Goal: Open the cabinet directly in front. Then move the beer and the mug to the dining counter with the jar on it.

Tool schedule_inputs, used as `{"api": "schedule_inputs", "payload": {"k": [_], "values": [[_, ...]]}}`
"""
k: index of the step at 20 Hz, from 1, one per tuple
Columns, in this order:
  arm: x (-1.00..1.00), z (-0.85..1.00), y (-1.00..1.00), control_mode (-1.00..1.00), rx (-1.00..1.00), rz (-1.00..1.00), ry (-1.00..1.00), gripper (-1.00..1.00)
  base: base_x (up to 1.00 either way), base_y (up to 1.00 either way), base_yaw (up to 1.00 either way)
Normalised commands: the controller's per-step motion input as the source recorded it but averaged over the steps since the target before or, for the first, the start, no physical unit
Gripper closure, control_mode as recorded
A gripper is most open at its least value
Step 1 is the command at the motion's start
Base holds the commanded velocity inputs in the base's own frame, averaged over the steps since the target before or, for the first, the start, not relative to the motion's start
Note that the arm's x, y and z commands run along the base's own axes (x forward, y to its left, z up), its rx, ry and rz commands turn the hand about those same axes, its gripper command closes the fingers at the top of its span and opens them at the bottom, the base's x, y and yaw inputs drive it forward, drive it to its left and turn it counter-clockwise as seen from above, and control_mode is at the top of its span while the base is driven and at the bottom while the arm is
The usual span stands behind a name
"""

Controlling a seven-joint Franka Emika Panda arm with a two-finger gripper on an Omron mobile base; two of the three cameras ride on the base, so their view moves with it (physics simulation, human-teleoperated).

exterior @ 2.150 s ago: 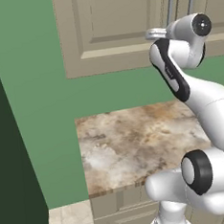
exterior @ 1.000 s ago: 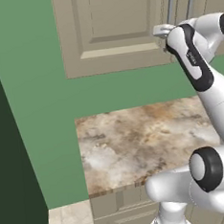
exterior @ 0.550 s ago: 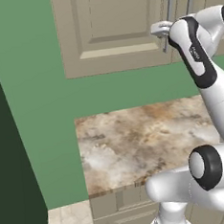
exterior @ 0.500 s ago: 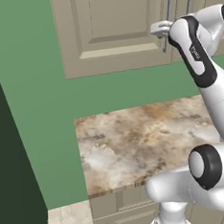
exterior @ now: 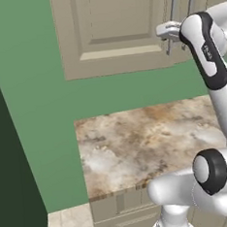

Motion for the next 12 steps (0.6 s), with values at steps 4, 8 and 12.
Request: {"api": "schedule_inputs", "payload": {"k": [4,8,12], "values": [[-0.80,0.00,1.00,-1.00,0.00,0.03,-0.02,1.00,0.00,0.00,0.00],[-0.81,0.00,1.00,-1.00,0.00,0.00,-0.02,1.00,0.00,0.00,0.00],[-0.75,0.00,1.00,-1.00,-0.01,0.00,-0.05,1.00,0.00,0.00,0.00]]}}
